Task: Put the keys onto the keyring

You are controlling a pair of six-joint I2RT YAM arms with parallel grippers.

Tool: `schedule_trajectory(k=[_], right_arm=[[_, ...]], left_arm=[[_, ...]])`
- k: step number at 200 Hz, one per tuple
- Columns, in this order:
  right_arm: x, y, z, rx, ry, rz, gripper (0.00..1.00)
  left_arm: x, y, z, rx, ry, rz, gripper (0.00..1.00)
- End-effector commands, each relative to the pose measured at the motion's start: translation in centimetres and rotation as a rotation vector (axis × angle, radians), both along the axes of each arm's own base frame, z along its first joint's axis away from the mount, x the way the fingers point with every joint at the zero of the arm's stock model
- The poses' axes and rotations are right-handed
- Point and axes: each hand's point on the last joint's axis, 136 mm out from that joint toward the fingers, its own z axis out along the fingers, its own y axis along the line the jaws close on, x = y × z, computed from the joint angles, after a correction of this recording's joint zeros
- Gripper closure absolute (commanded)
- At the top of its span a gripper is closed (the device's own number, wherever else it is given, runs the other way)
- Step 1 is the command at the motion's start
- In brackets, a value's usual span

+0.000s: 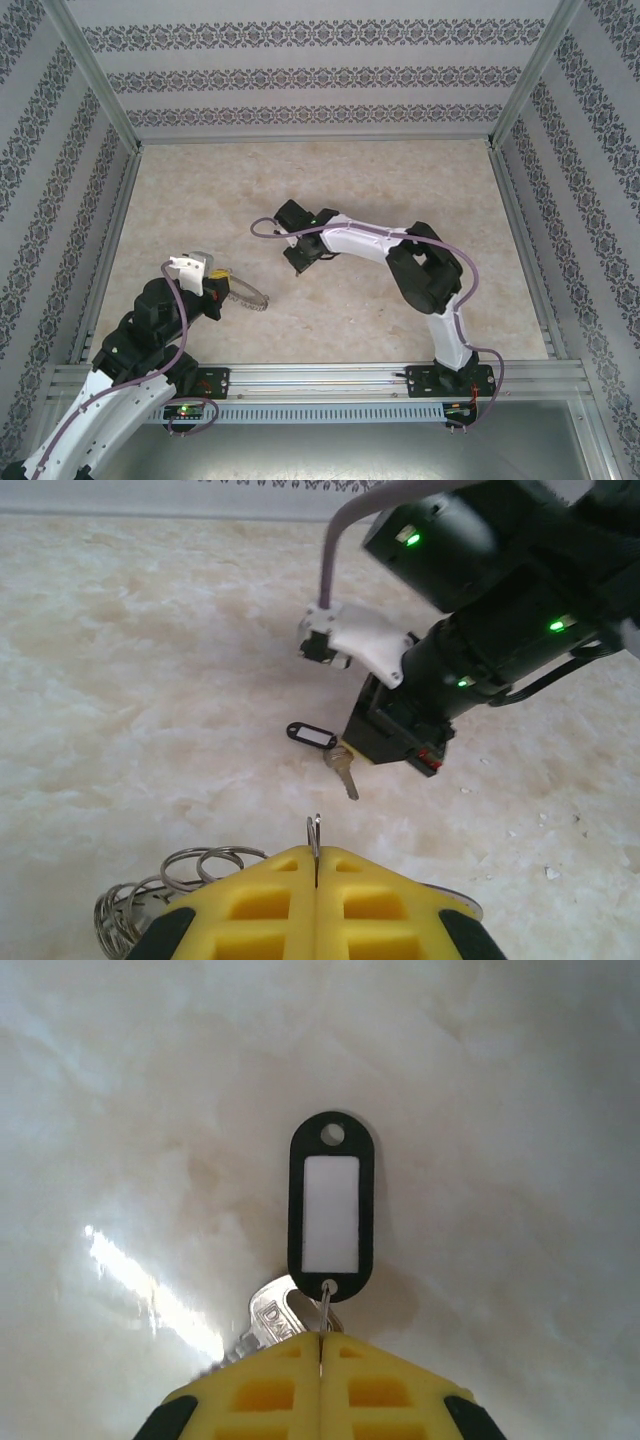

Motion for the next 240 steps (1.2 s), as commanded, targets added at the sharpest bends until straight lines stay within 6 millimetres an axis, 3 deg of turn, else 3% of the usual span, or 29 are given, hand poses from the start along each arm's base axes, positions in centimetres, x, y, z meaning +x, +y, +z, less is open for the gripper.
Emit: schedule_trajectory(k=[1,29,58,108,136,164,205,240], right_arm=[[-0.1,1.0,3.2,0.134,-0.066,0.046,1.0],[-0.9,0.2,3.7,0.171,-0.045,0.066,1.0],[-2.4,1.3,5.3,0.336,-0.023,0.125,1.0],[-6.4,3.0,14.2,0.697,-0.191,0.368,1.0],[-9.7,2.2,19.1,0.83,-0.298,0.52,1.0],[-12.3,0.8,22.3,0.873,-0.356,0.619,1.0],[-15.1,-0.7,24.9,0.881,-0.381,0.708,1.0],[-16.7,-1.3,25.6,0.843,-0.397,0.76,1.0]], left_arm=[[0.5,-0.5,1.6,-0.014,-0.061,-0.023,1.0],[0.6,-0.7,1.8,0.0,-0.066,-0.035,1.0],[0.5,-1.1,2.2,-0.008,-0.075,-0.06,1.0],[-0.2,-3.7,4.1,-0.018,-0.135,-0.229,1.0],[-0.6,-5.6,5.4,-0.071,-0.162,-0.336,1.0],[-1.5,-7.0,7.8,-0.123,-0.229,-0.43,1.0],[-5.0,-8.9,11.0,-0.094,-0.312,-0.691,1.0],[-5.5,-10.0,11.9,-0.091,-0.312,-0.788,1.0]])
